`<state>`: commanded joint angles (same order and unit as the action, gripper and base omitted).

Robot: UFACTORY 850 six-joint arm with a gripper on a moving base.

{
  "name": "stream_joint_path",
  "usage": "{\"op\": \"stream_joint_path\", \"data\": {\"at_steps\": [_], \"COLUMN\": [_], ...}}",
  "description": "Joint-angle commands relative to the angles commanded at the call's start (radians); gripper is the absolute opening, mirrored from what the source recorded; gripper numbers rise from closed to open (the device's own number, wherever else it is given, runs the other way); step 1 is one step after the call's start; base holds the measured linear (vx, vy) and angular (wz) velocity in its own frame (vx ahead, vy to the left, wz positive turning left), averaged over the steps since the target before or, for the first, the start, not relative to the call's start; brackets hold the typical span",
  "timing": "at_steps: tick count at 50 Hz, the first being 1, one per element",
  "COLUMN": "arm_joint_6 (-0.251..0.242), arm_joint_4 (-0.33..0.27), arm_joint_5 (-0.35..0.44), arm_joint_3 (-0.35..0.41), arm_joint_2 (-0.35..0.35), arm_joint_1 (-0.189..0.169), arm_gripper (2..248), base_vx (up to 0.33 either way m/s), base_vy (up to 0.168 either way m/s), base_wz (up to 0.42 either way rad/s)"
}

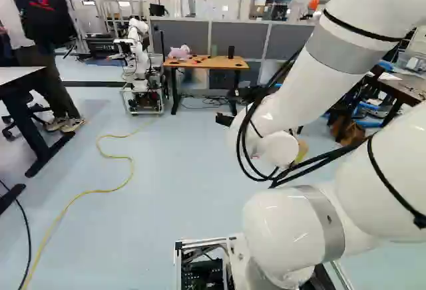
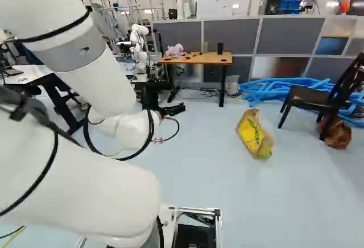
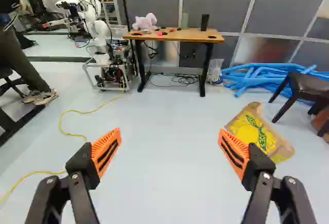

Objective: Pick up the bag on the ground and place it on the table

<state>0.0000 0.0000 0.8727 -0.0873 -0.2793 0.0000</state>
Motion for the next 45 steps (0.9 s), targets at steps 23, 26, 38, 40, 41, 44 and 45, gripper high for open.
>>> {"op": "stream_joint_path", "data": {"at_steps": [23,26,38,40,41,44,45], "arm_joint_6": [0.000,0.000,0.000,0.000,0.000,0.000,0.000], "arm_joint_4": [0.000,0.000,0.000,0.000,0.000,0.000,0.000], "arm_joint_5": [0.000,0.000,0.000,0.000,0.000,0.000,0.000], "arm_joint_3": [0.000,0.000,0.000,0.000,0.000,0.000,0.000], "arm_joint_2": [0.000,0.000,0.000,0.000,0.000,0.000,0.000], "arm_joint_1": [0.000,0.000,0.000,0.000,0.000,0.000,0.000], "arm_gripper": [247,247,247,247,247,247,247], "base_vx": [0.000,0.000,0.000,0.000,0.000,0.000,0.024], "base_vy": [0.000,0.000,0.000,0.000,0.000,0.000,0.000], "base_wz": [0.000,0.000,0.000,0.000,0.000,0.000,-0.003]}}
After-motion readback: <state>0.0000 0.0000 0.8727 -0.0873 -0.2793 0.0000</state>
